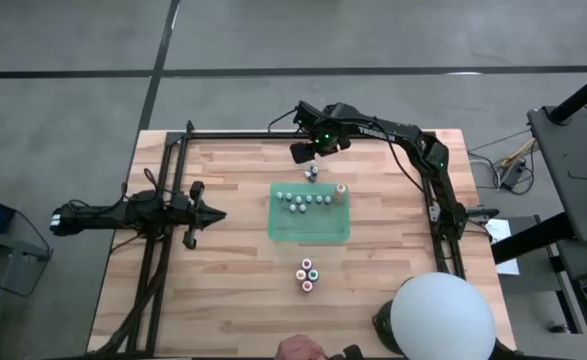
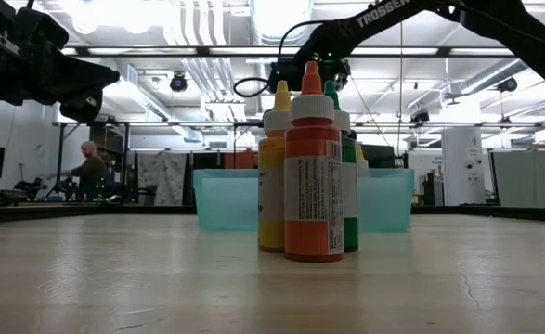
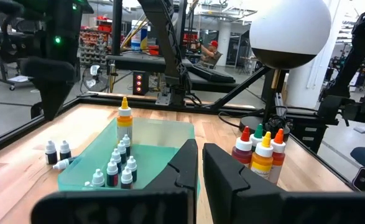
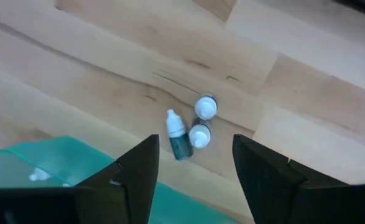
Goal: Pick & Place food coloring
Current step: Put the small black food coloring bottle into the green container
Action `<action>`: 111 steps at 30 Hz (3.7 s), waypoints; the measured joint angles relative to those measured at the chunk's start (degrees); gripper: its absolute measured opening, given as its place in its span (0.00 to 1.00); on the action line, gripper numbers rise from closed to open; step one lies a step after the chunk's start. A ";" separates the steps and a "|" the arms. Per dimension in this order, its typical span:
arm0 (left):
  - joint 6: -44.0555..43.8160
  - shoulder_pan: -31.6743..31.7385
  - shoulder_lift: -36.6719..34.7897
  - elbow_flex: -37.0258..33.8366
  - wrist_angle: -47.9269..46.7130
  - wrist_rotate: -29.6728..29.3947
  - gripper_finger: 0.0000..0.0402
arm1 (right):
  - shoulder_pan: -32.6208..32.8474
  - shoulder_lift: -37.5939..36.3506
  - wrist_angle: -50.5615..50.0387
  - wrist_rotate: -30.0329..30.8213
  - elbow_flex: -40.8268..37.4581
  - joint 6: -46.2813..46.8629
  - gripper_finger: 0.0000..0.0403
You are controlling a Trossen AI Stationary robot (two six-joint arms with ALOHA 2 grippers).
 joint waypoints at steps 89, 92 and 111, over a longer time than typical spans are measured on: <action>-0.01 0.04 -0.02 0.00 0.00 0.00 0.00 | -1.27 9.64 -4.36 -2.69 2.17 -1.22 0.18; -0.01 0.04 -0.01 0.01 0.01 0.01 0.00 | -1.27 9.57 -4.33 -2.67 2.17 -1.54 0.14; -0.01 0.01 0.00 0.00 0.00 0.01 0.00 | -0.89 3.16 -5.94 -2.89 3.55 -9.61 0.13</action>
